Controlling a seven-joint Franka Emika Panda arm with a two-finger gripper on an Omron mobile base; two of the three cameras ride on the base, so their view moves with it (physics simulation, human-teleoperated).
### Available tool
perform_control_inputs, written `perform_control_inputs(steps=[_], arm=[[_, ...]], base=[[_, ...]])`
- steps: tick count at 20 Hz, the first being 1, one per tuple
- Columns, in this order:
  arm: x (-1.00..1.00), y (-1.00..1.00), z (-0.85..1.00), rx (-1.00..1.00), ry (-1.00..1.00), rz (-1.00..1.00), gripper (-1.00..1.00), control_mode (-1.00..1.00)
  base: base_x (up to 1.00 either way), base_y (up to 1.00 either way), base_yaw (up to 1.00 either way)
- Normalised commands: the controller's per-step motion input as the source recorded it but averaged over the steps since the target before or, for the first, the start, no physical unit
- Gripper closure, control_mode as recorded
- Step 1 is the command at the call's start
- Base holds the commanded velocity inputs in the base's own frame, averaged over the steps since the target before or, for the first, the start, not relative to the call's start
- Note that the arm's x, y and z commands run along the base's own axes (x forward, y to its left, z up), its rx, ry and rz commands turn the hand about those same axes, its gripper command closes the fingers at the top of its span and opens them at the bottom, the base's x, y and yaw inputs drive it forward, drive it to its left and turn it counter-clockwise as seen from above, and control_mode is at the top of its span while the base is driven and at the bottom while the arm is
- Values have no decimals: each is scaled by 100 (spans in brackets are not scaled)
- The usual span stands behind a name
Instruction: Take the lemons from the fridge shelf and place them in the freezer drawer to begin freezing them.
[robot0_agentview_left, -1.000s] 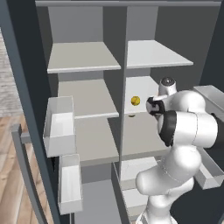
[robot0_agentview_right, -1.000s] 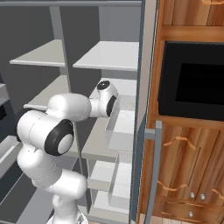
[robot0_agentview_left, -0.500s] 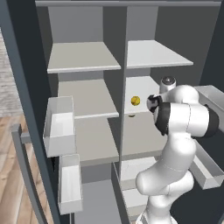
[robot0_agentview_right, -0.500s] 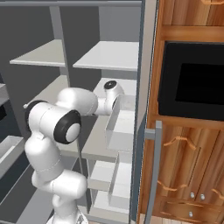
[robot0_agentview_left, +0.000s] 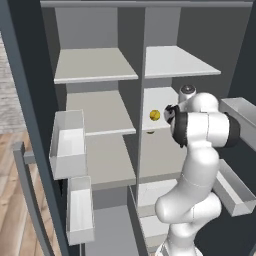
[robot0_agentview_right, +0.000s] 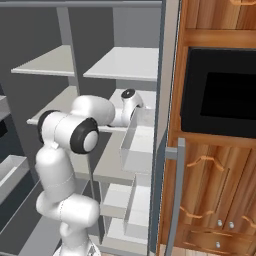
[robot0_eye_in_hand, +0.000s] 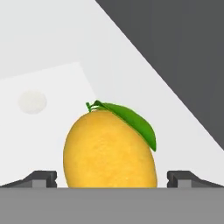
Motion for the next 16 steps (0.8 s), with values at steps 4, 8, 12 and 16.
perform_control_inputs(steps=[4, 8, 12, 16], arm=[[31, -5, -5, 0, 0, 0, -100, -100], [12, 0, -22, 0, 0, 0, -100, -100], [0, 0, -58, 0, 0, 0, 100, -100], [0, 1, -43, 0, -7, 0, 100, -100]], base=[[0, 0, 0], [0, 0, 0], [0, 0, 0], [0, 0, 0]])
